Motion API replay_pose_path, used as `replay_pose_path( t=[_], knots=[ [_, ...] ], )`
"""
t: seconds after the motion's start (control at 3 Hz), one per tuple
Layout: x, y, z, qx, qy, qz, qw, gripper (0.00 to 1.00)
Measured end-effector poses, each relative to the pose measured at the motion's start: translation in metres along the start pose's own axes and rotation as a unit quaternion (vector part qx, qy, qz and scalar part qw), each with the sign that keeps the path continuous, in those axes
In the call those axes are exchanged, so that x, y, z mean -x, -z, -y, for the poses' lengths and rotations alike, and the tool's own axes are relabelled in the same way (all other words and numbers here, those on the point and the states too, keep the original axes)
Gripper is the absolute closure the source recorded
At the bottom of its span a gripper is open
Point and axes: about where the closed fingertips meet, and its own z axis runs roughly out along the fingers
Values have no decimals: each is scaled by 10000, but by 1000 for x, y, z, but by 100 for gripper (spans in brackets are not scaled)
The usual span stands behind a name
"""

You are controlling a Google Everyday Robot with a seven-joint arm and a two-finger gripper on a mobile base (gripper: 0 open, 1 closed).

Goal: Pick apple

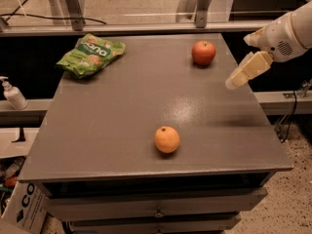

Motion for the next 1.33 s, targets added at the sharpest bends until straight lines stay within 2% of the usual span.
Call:
replay_pose_path(
  t=[0.33, 0.67, 1.0, 1.33],
  knots=[
    [0, -22, 16, -244, -226, 480, 9983, 0],
    [1, -47, 43, -425, -467, 896, 9940, 0],
    [3, -69, 69, -407, -788, 1355, 9868, 0],
    [10, -91, 86, -214, -1052, 1713, 9794, 0]
  ],
)
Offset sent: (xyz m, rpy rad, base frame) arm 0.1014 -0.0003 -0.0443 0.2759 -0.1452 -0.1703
